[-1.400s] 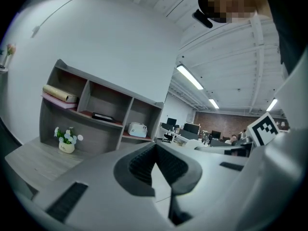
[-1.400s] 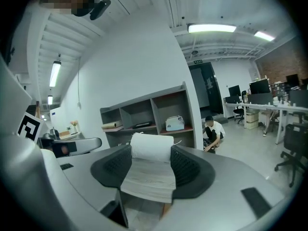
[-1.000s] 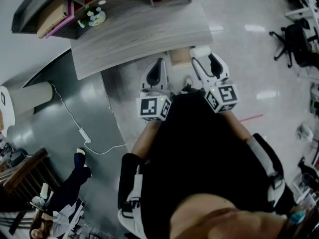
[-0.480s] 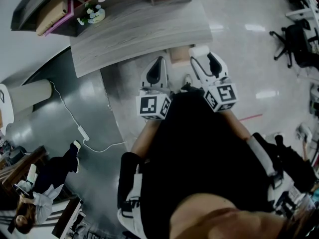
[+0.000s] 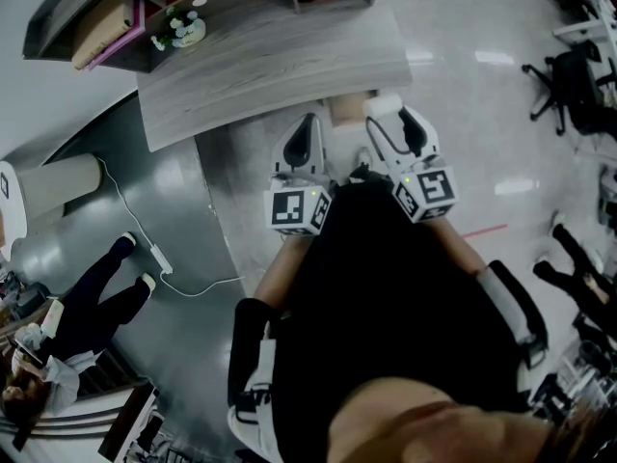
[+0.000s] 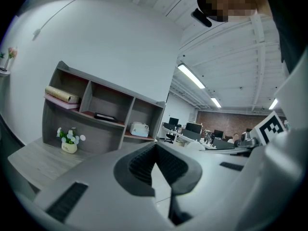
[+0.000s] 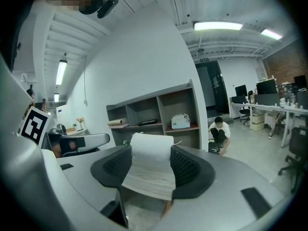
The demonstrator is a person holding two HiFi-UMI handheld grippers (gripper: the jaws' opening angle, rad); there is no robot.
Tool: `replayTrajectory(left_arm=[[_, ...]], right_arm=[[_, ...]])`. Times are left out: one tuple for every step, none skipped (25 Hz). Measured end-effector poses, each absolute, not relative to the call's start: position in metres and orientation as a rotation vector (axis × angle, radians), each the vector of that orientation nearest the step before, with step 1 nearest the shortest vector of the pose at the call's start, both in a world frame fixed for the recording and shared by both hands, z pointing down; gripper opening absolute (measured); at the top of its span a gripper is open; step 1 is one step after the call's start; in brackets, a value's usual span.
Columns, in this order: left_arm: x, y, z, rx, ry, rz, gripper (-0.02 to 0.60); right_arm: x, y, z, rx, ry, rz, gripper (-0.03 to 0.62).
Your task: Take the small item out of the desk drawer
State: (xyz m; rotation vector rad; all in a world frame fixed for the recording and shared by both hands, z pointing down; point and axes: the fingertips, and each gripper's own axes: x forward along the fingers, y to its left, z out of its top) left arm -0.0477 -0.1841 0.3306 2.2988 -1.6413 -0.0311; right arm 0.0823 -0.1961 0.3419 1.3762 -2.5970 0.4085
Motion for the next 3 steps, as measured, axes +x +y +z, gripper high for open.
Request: replayTrajectory(left_arm=[[-0.0477, -0.1846, 0.3314, 2.304, -1.639, -0.030, -0.002], [-0.0479, -0.1849, 0.3322, 2.307, -1.638, -0.029, -0.002], [-0.0481, -0.1852, 0.3329, 2.310, -1.637, -0.028, -0.002]], right_arm=[[0.0809, -0.1967, 0.3414, 1.372, -2.601, 0.406, 0.253], [0.0796, -0.1972, 0.3411, 1.371, -2.602, 0.409, 0.253], [0.0784, -0.1975, 0.3407, 1.371, -2.603, 0.414, 0.253]])
